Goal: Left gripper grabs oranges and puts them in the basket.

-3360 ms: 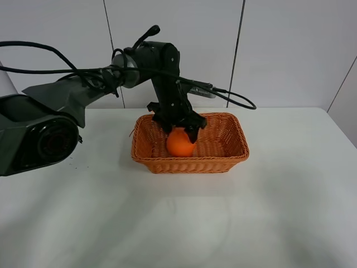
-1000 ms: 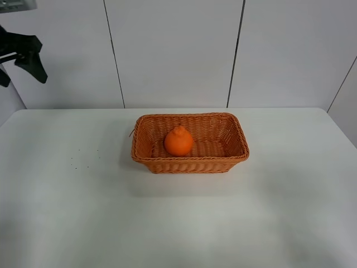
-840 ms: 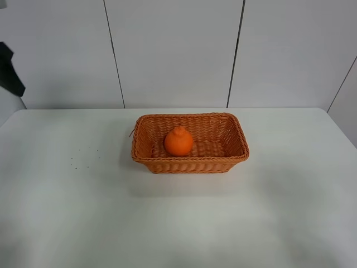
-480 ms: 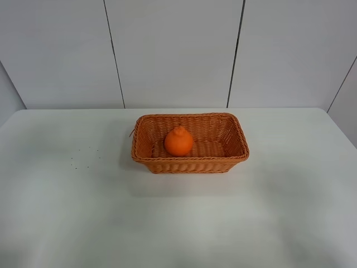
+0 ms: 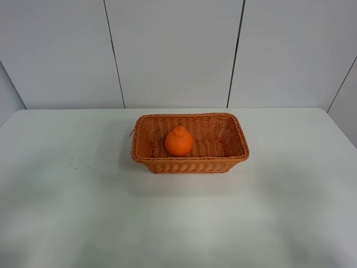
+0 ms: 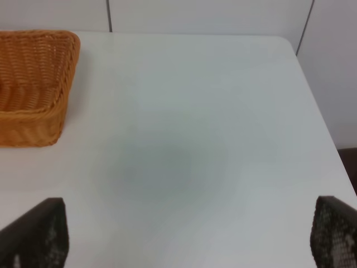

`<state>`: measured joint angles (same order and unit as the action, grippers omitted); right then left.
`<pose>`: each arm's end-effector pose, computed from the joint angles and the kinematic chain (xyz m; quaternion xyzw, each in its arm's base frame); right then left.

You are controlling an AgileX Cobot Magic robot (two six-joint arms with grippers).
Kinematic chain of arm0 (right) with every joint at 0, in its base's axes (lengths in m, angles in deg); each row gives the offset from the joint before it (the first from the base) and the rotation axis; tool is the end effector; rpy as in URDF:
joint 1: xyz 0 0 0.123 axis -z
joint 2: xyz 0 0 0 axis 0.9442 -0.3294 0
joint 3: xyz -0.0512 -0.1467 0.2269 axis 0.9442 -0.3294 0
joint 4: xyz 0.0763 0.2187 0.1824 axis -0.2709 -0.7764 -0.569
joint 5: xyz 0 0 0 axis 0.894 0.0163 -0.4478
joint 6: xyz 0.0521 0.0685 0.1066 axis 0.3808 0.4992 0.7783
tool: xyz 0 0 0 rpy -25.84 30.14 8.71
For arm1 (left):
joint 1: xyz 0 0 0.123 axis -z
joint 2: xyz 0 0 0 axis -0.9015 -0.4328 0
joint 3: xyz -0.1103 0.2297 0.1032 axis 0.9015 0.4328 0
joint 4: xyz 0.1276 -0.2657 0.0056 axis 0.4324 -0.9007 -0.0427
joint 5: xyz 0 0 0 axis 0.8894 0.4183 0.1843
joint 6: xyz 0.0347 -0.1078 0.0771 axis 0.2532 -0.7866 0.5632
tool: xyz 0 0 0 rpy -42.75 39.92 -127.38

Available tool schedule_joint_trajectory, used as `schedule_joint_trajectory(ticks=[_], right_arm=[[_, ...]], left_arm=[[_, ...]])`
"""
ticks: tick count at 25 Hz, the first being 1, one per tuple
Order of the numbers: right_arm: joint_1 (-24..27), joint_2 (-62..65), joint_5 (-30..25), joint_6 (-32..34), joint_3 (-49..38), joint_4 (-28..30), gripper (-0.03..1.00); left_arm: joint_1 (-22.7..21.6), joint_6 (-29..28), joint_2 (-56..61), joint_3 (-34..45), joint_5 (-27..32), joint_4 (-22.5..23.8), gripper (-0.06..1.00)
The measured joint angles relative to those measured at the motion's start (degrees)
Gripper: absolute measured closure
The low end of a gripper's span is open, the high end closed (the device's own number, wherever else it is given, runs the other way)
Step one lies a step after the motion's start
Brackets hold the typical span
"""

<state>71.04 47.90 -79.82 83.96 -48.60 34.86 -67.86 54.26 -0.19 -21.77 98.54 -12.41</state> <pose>0.0855 -0.0042 0.2818 0.0140 0.8424 -0.0102 0.5385 0.1194 0.0036 0.2491 -0.0108 0.9132 0.0053 0.4073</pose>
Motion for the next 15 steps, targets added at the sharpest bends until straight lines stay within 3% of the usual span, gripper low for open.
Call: schedule_joint_trajectory(ticks=[15], right_arm=[[0.0, 0.0, 0.0, 0.0, 0.0, 0.0, 0.27]], left_arm=[[0.0, -0.6, 14.1, 0.1, -0.5, 0.2, 0.09]])
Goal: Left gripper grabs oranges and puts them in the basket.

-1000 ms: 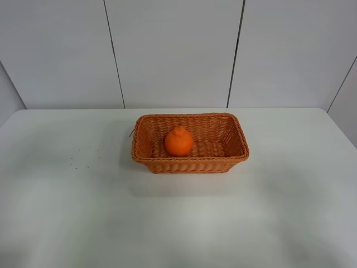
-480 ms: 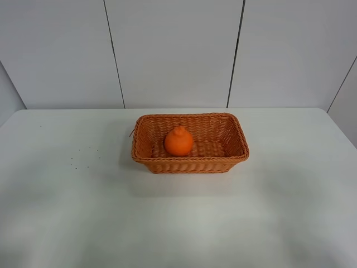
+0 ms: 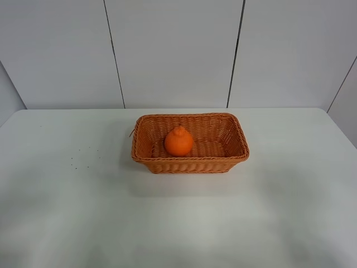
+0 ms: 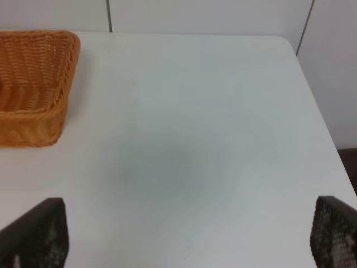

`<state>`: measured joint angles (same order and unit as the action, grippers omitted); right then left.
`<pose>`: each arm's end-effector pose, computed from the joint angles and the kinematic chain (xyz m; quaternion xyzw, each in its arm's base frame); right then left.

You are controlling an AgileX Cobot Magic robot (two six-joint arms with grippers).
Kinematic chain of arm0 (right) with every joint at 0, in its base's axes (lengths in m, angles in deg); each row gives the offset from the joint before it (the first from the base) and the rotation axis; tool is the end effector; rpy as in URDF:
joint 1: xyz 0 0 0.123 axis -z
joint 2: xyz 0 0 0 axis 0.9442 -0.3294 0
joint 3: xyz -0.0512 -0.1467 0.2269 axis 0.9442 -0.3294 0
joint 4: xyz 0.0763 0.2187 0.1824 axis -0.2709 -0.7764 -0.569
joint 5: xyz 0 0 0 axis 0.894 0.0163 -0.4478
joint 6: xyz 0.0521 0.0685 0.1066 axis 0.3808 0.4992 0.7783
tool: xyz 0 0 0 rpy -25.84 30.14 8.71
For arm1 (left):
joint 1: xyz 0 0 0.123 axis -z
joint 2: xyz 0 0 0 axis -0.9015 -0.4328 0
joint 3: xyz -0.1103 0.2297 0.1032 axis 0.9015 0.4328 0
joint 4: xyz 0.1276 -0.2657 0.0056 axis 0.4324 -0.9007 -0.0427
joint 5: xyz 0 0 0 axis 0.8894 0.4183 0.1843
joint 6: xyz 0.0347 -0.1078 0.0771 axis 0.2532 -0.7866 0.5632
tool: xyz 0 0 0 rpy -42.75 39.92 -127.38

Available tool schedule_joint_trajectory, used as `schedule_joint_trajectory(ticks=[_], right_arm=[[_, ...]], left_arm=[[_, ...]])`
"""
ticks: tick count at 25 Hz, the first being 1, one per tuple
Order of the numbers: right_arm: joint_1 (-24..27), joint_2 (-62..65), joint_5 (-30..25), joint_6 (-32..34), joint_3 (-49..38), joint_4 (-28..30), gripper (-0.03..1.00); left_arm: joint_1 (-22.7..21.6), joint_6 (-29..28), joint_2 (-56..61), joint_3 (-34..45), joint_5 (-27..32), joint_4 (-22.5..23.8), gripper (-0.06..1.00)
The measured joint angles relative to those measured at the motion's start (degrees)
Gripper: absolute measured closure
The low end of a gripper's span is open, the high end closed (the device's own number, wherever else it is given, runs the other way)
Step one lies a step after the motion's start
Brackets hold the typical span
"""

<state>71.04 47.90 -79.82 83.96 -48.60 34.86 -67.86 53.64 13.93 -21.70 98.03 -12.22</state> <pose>0.0855 -0.0042 0.2818 0.0140 0.8424 -0.0102 0.5385 0.0858 0.0019 0.2750 -0.0130 0.8542 0.0098 0.5196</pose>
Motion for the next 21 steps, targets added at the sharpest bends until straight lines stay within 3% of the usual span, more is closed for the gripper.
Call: schedule_joint_trajectory(ticks=[21], right_arm=[[0.0, 0.0, 0.0, 0.0, 0.0, 0.0, 0.27]], left_arm=[[0.1, -1.1, 0.4, 0.0, 0.1, 1.3, 0.09]])
